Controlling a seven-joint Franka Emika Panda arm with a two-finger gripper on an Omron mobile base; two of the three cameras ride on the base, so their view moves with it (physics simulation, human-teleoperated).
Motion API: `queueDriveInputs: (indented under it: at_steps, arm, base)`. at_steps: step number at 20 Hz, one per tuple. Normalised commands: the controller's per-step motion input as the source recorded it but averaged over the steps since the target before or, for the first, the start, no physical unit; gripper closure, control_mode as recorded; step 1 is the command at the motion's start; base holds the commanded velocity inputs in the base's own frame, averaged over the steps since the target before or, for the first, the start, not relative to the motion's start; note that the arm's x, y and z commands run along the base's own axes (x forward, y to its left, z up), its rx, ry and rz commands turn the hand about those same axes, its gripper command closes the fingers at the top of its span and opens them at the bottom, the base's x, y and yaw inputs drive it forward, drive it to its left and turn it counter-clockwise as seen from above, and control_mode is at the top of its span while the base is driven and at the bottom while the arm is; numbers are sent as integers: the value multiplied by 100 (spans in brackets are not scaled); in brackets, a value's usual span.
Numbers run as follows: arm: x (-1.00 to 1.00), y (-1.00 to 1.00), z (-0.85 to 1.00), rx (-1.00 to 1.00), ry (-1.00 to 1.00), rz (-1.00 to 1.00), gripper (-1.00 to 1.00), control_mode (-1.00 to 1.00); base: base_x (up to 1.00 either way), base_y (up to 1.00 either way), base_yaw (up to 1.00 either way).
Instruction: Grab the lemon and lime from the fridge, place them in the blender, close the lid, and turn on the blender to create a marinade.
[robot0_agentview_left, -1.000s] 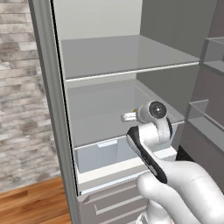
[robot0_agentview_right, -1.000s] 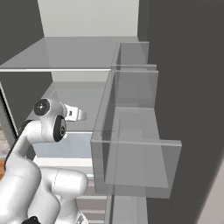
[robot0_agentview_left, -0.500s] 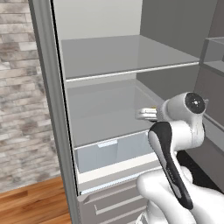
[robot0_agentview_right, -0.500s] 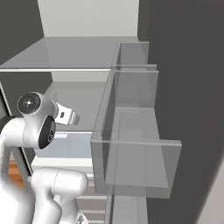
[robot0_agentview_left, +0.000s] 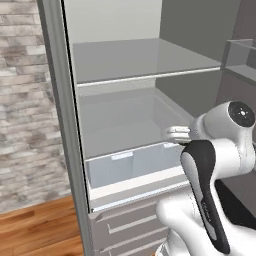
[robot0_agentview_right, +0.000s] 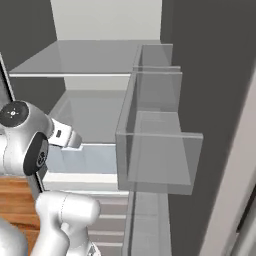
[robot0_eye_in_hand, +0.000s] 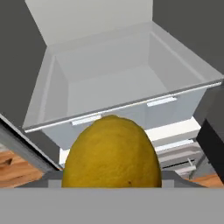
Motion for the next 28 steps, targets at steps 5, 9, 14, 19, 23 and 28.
queueDriveInputs:
  at_steps: [5, 9, 14, 19, 23, 28]
  arm:
    - [0, 0, 0, 0, 0, 0, 100, 100]
    - [0, 0, 0, 0, 0, 0, 100, 100]
    - [0, 0, 0, 0, 0, 0, 100, 100]
    - [0, 0, 0, 0, 0, 0, 100, 100]
    - [0, 0, 0, 0, 0, 0, 100, 100]
    - [0, 0, 0, 0, 0, 0, 100, 100]
  base:
    - [-91, 63, 62]
    - [-37, 92, 89]
    - [-23, 80, 92]
    - [-6, 63, 93]
    - [4, 64, 81]
    - [3, 59, 84]
